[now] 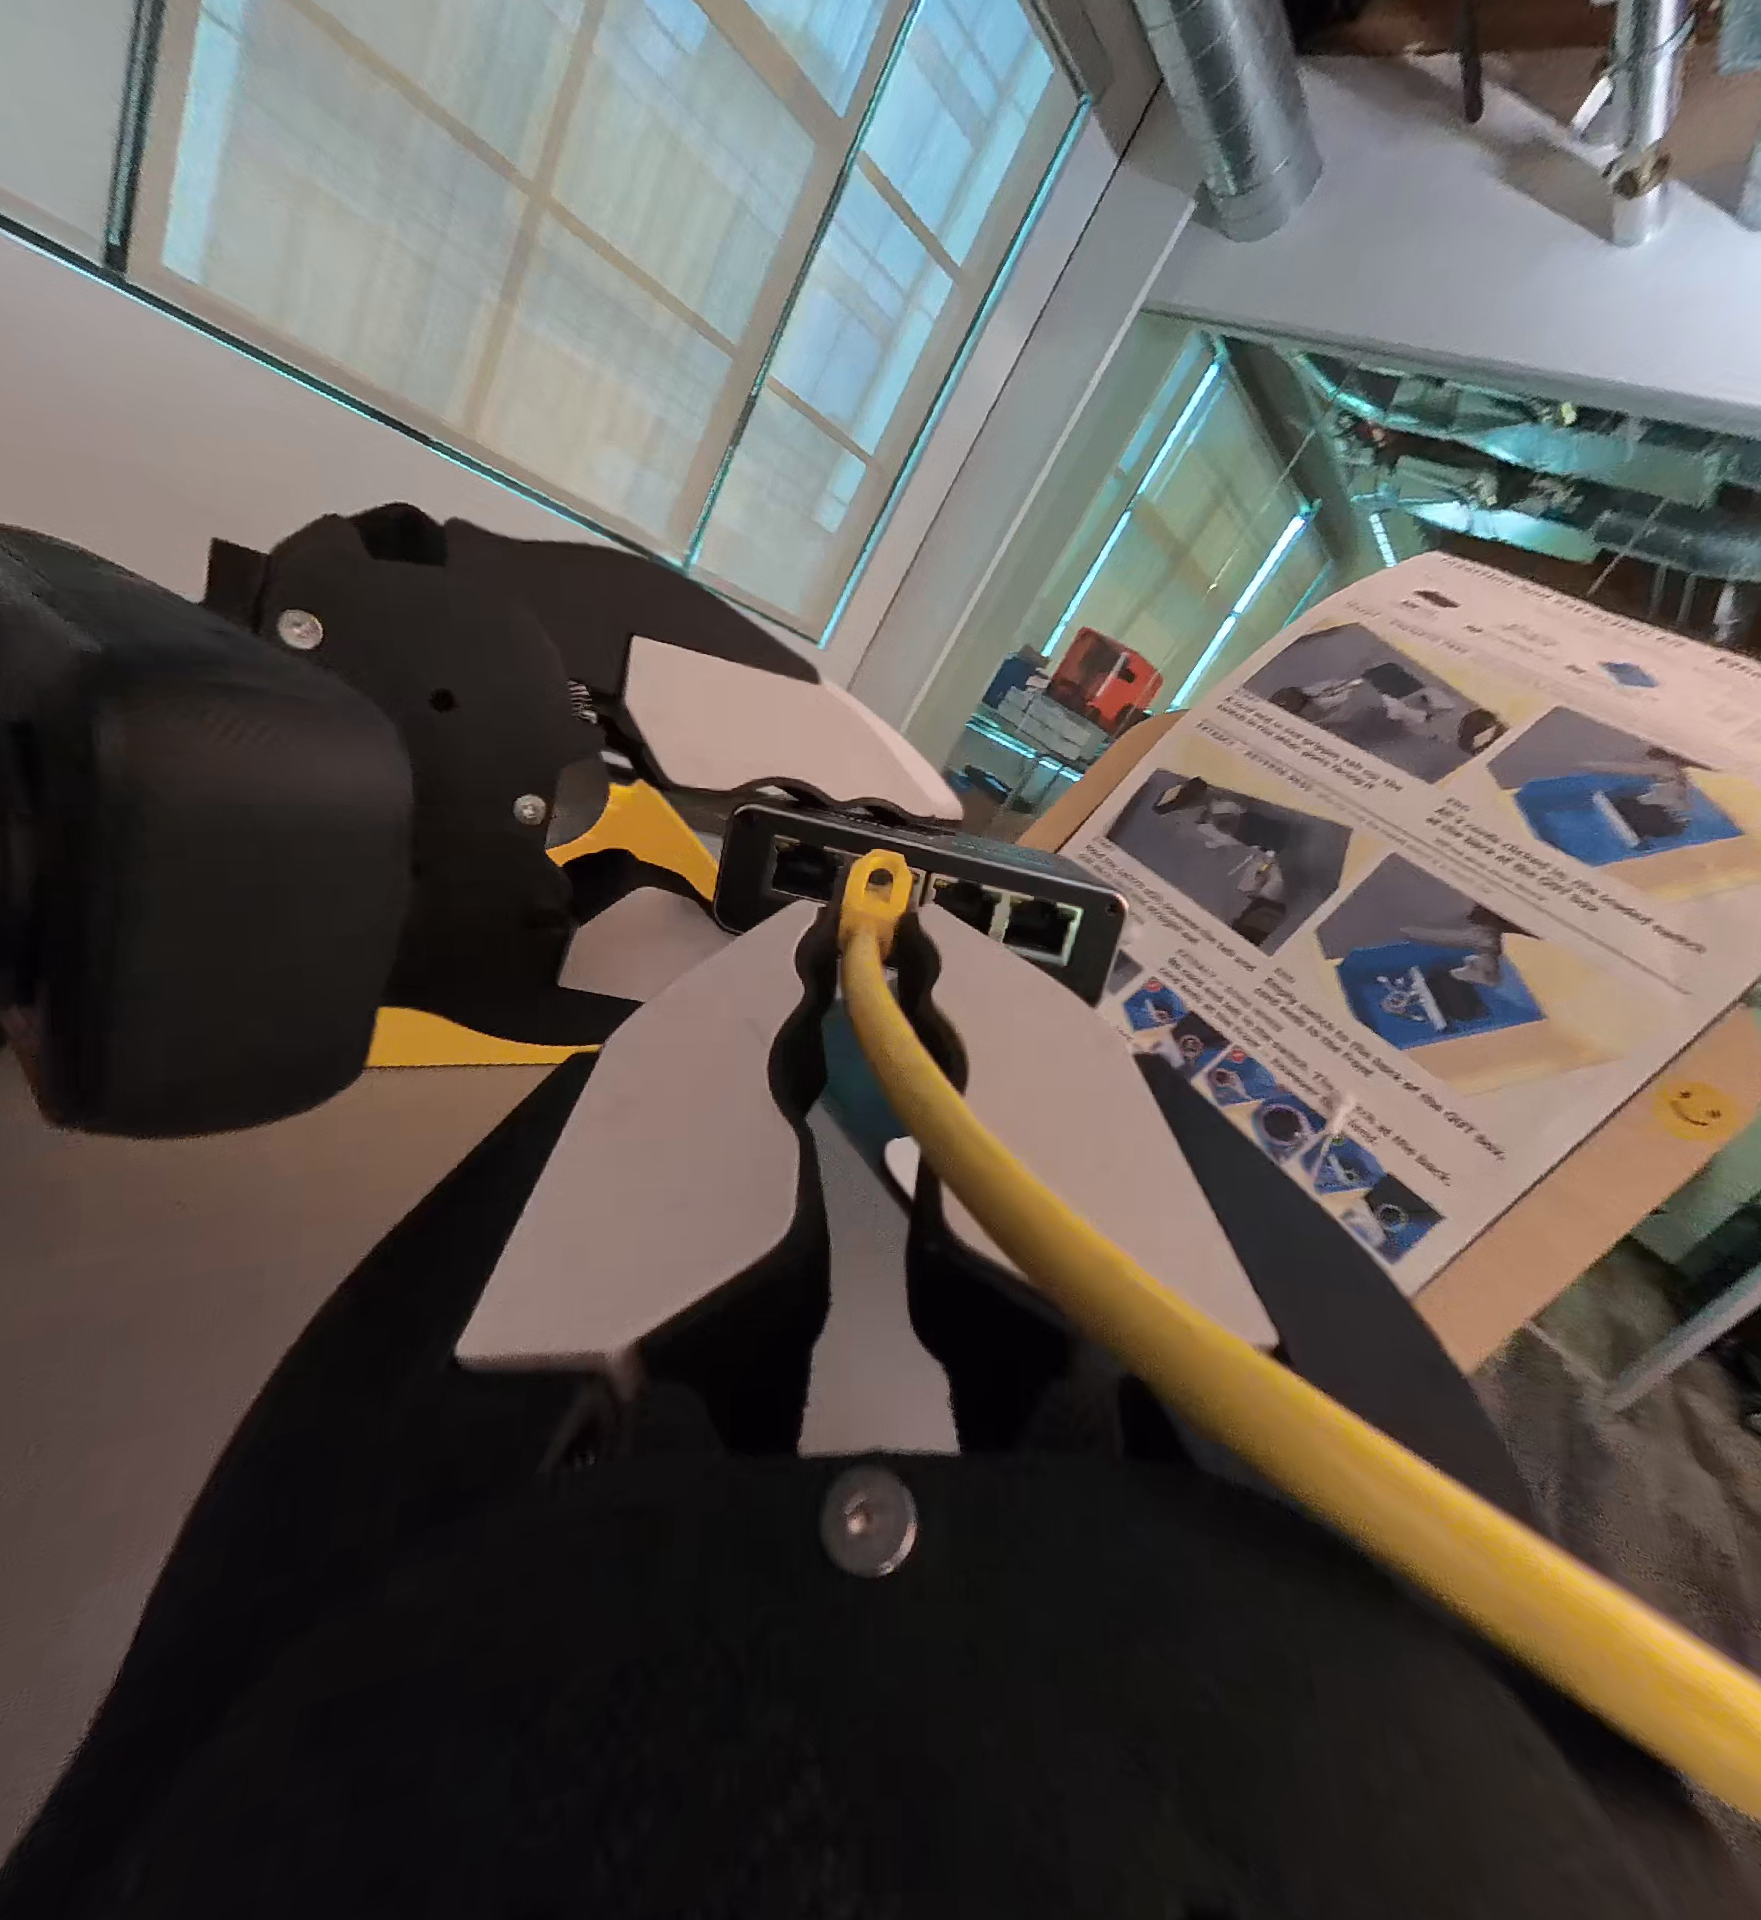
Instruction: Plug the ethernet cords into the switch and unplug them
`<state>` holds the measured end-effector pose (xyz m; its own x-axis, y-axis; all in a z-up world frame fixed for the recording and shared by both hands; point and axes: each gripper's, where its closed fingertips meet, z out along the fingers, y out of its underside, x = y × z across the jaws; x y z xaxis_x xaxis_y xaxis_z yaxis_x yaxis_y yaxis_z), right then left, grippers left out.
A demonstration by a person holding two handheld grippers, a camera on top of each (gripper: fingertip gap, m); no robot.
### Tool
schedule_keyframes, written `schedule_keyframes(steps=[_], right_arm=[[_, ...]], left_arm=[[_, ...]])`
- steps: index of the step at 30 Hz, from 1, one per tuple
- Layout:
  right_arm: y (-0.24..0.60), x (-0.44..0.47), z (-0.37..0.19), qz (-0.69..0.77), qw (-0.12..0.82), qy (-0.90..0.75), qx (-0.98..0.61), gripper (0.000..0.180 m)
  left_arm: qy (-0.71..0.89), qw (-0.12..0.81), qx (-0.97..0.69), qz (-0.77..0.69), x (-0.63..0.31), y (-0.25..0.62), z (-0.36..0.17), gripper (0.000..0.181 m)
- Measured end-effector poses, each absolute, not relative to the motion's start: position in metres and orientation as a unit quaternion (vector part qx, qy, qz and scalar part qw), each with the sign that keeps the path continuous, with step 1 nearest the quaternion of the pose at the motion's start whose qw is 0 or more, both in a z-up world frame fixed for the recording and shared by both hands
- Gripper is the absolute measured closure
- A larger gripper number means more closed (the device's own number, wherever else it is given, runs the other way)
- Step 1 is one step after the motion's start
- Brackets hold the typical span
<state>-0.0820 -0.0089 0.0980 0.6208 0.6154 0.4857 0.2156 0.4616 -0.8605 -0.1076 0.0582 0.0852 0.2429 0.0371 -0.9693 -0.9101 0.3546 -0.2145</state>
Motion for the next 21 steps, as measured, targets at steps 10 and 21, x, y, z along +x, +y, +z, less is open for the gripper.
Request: schedule_keyframes(steps=[10, 21], right_arm=[[-0.009, -0.081, 0.097, 0.130, 0.730, -0.407, -0.534, 0.168], [-0.011, -0.076, 0.100, 0.193, 0.694, -0.408, -0.560, 0.168]], left_arm=[[0.508, 0.648, -0.442, 0.356, -0.105, 0.053, 0.082, 0.146], [0.513, 0.654, -0.441, 0.339, -0.097, 0.044, 0.081, 0.147]])
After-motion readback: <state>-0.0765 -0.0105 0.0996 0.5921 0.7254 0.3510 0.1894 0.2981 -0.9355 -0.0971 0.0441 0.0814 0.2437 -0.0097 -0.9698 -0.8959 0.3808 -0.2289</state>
